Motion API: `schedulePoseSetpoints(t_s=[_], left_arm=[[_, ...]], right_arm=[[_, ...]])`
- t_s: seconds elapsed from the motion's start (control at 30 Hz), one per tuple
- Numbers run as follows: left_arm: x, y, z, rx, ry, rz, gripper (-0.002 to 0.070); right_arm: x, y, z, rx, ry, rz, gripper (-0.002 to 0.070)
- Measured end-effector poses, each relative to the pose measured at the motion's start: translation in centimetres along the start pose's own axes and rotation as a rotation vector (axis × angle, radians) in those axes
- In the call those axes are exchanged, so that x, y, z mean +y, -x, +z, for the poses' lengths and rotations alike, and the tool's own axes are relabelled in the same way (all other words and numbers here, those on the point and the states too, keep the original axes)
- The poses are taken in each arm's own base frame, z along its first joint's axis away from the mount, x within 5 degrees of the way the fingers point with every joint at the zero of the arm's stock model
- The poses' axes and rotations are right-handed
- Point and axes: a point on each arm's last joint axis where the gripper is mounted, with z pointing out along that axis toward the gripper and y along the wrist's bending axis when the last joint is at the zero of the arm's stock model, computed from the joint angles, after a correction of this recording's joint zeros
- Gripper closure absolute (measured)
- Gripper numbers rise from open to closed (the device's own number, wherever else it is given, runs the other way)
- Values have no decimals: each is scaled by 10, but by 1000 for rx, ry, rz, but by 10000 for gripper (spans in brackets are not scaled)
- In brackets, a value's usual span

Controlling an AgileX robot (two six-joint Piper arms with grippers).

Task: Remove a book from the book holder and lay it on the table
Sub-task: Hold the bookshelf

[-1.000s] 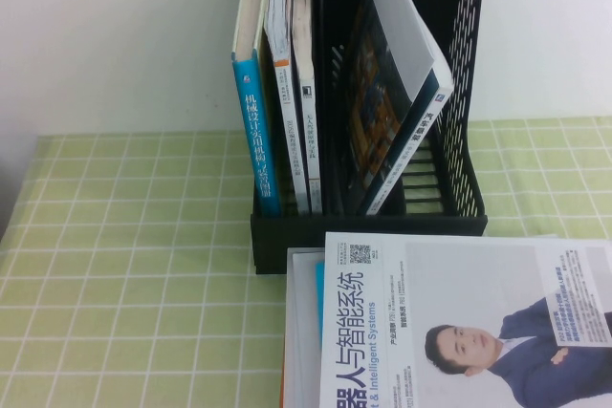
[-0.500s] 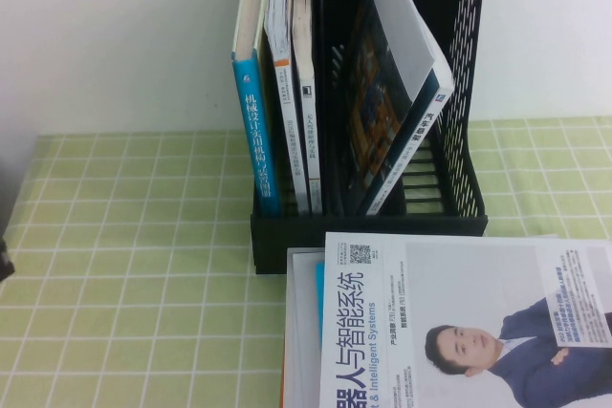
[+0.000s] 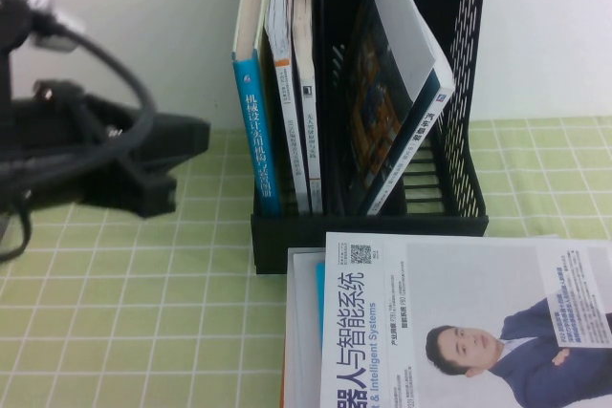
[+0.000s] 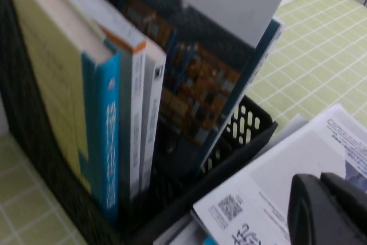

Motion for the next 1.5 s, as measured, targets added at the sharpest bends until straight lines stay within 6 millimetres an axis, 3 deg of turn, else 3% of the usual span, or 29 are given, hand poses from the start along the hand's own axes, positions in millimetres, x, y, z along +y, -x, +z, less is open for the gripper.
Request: schedulePoseSetpoints(t_s=[0.13,0.4,0.6,0.8,0.93,1.13,1.3,1.5], left_arm=[[-5,38,27,8,-53,120,678],[-21,73,95,102,-119,319,678],[-15,92,140,87,-116,350,678],[-12,118,163,20,-109,380,678],[-10,117,185,34,-120,389,678],[-2,96,217,119,-121,422,678],[0,91,226,125,-120,434,678],[-14,94,229,83,-125,475,678]], right_arm=[[-2,7,18,-46,103,-34,678],[-24,19,52,-104,105,42,678],[-43,10,78,-8,78,64,678],[-58,-5,103,105,94,107,663],[-65,-15,119,147,144,140,611],[-69,-22,128,176,173,103,489],[-70,-23,129,177,174,98,456],[-70,-22,129,173,174,102,453]])
